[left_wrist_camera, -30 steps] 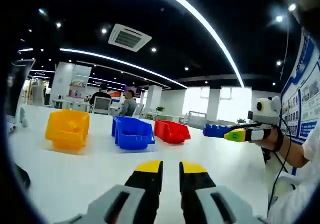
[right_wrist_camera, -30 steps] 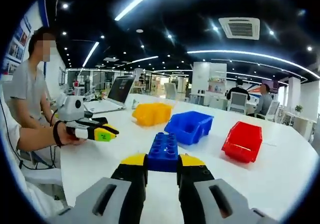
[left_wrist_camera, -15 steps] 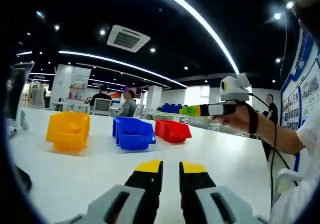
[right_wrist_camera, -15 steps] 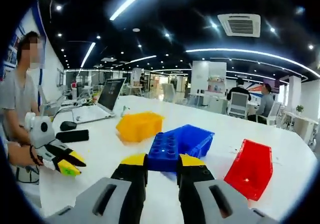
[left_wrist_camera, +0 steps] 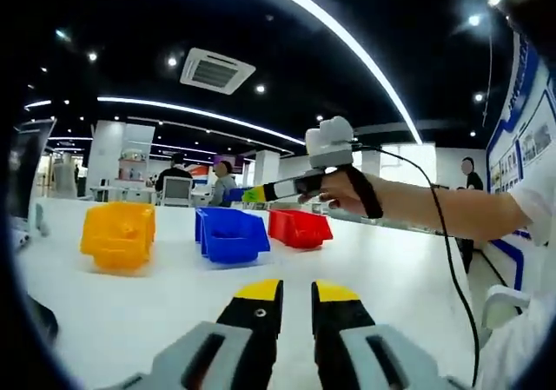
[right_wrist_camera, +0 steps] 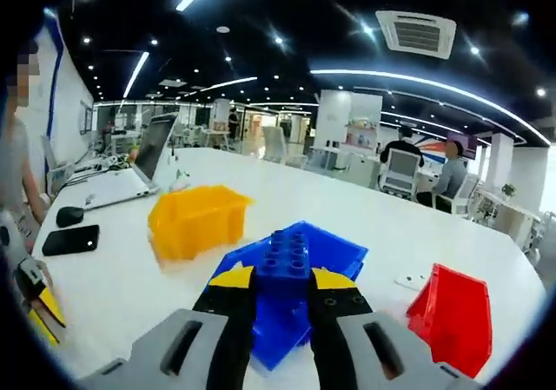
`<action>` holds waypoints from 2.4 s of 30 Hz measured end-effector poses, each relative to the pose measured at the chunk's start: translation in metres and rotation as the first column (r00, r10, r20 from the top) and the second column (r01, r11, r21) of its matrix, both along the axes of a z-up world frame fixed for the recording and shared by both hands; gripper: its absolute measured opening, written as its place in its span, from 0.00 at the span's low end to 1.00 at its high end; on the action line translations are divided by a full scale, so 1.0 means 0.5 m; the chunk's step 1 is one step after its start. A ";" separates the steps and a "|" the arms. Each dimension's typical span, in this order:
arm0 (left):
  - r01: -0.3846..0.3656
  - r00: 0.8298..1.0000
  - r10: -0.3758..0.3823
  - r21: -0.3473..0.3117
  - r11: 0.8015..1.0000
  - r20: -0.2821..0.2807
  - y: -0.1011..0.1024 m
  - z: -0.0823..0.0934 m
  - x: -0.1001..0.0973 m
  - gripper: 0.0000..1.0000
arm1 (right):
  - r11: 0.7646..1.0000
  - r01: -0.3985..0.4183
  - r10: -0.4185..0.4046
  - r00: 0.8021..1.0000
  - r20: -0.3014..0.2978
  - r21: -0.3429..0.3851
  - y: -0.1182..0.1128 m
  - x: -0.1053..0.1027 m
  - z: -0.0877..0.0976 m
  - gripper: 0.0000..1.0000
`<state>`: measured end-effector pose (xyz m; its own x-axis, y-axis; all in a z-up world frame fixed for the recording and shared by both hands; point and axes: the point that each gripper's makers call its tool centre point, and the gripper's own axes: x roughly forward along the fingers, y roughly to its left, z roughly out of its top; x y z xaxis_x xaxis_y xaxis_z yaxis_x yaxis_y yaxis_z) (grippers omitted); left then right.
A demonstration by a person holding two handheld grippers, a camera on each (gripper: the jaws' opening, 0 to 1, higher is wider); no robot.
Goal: Take apart the toy blocks one by one and place each separated block into its matching bin, sorting the blocks by their type until all the connected pieces are disassembled and separated into the correct bins
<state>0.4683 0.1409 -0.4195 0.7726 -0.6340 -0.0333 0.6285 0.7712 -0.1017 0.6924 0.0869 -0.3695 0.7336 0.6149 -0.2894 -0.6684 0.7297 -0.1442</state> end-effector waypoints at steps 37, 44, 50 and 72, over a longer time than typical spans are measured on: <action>-0.012 1.000 0.012 -0.022 1.000 0.019 0.002 0.009 0.003 0.37 | 0.979 -0.003 -0.036 0.981 0.189 0.206 -0.352 -0.368 0.036 0.51; -0.014 1.000 0.014 -0.017 1.000 0.019 0.003 0.008 0.002 0.35 | 0.966 0.027 -0.066 0.987 0.146 0.257 -0.399 -0.430 -0.041 0.52; -0.006 1.000 0.006 -0.022 1.000 0.031 0.000 0.012 -0.001 0.36 | 0.940 0.002 -0.048 0.991 0.128 0.340 -0.378 -0.449 -0.079 0.54; -0.020 1.000 0.021 -0.036 0.999 0.016 0.006 0.018 -0.002 0.37 | 0.942 0.023 -0.058 0.994 0.095 0.336 -0.390 -0.415 -0.065 0.50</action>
<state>0.4674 0.1441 -0.4105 0.7856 -0.6188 0.0017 0.6145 0.7798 -0.1198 0.4848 -0.1079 -0.4020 0.7745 0.6325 0.0046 -0.6320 0.7735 0.0464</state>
